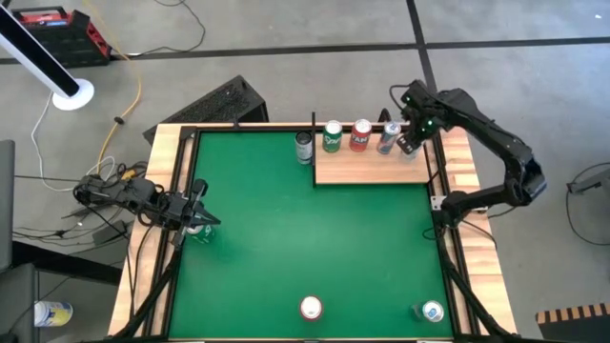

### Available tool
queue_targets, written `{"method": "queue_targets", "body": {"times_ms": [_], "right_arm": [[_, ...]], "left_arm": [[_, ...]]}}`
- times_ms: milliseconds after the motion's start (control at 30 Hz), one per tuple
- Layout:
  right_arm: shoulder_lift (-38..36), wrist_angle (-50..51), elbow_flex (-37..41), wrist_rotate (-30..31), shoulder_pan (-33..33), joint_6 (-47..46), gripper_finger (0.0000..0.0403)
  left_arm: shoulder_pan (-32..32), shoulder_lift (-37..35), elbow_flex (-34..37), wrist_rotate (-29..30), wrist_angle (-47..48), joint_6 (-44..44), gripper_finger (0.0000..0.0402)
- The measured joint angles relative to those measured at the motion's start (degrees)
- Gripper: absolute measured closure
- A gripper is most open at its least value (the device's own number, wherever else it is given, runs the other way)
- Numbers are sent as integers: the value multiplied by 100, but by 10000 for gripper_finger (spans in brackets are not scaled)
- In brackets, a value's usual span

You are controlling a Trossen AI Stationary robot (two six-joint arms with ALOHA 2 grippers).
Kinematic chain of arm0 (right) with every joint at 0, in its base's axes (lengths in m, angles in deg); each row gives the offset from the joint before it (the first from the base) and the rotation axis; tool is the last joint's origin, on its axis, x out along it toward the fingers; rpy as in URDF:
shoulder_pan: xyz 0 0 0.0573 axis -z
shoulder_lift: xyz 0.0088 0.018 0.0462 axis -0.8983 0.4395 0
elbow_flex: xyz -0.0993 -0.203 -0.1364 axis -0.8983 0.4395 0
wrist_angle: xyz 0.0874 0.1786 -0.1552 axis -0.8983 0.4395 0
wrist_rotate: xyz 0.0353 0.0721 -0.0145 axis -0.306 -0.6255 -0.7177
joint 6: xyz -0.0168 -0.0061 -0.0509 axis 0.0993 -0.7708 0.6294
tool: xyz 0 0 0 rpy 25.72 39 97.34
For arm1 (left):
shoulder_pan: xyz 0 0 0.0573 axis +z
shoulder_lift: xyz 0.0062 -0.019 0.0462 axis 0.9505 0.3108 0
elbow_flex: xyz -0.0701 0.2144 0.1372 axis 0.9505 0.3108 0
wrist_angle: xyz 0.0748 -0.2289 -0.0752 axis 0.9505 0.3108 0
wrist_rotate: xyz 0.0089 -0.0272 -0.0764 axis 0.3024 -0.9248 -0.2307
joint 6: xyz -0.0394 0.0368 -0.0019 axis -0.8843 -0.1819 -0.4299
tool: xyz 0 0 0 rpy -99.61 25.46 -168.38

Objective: Place canned beverage on shelf
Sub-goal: Put the bottom white and blue soda can on the shelf

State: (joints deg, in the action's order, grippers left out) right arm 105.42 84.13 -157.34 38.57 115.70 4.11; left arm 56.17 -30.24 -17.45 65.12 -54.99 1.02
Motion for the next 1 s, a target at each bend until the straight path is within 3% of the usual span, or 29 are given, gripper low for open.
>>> {"method": "queue_targets", "body": {"times_ms": [433, 900, 1000], "right_arm": [[0, -369, 0, -712, 507, 1246, 125], [7, -594, -2, -552, 493, 961, 125], [7, -442, -2, -583, 418, 902, 104]], "left_arm": [[0, 0, 0, 59, 0, 2, 402], [0, 0, -1, 57, 0, 1, 402], [0, 0, -1, 57, 0, 2, 402]]}}
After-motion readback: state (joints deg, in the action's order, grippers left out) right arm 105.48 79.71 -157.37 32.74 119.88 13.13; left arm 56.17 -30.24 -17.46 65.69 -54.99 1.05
